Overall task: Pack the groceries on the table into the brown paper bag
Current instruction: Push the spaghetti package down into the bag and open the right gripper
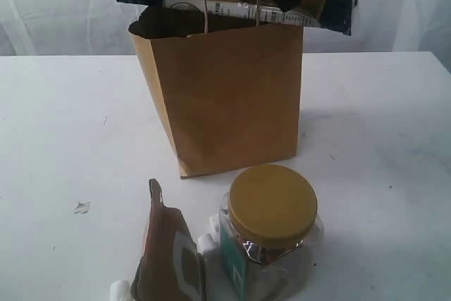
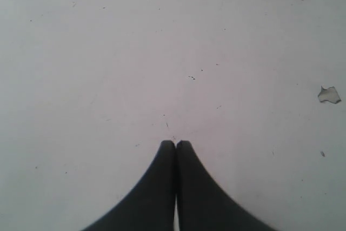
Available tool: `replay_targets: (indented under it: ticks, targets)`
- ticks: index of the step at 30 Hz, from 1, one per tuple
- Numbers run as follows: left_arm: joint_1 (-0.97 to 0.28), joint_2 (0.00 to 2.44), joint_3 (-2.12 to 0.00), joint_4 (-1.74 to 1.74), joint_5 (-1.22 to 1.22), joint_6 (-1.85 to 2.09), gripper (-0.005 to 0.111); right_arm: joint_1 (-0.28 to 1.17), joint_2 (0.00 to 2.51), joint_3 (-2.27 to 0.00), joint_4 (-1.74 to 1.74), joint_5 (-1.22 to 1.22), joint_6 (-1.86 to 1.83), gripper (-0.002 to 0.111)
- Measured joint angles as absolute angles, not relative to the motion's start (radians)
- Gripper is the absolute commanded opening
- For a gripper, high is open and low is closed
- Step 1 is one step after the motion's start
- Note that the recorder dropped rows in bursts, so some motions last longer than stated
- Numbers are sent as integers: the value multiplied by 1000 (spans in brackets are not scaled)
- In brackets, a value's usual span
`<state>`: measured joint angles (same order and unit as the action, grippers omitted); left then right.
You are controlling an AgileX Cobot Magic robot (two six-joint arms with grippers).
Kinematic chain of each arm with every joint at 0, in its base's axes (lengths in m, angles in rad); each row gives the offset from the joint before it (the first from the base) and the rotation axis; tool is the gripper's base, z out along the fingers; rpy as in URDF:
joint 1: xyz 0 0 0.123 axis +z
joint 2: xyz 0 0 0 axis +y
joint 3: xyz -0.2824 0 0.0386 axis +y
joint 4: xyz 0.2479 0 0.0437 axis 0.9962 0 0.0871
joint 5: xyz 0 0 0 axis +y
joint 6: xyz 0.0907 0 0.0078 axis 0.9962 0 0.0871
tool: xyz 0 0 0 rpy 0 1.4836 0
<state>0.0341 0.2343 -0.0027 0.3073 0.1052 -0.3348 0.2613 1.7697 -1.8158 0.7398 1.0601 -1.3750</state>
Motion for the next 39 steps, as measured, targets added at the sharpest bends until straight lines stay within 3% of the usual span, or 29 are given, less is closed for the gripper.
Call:
replay_targets:
  ticks: [22, 33, 39]
  targets:
    - [34, 234, -3, 307, 105, -335, 0, 261, 1785, -1818, 595, 1028, -1177, 1]
    - [34, 234, -3, 307, 105, -335, 0, 261, 1785, -1818, 596, 1037, -1177, 37]
    - [34, 234, -3, 307, 105, -335, 0, 261, 1785, -1818, 604, 1033, -1172, 39]
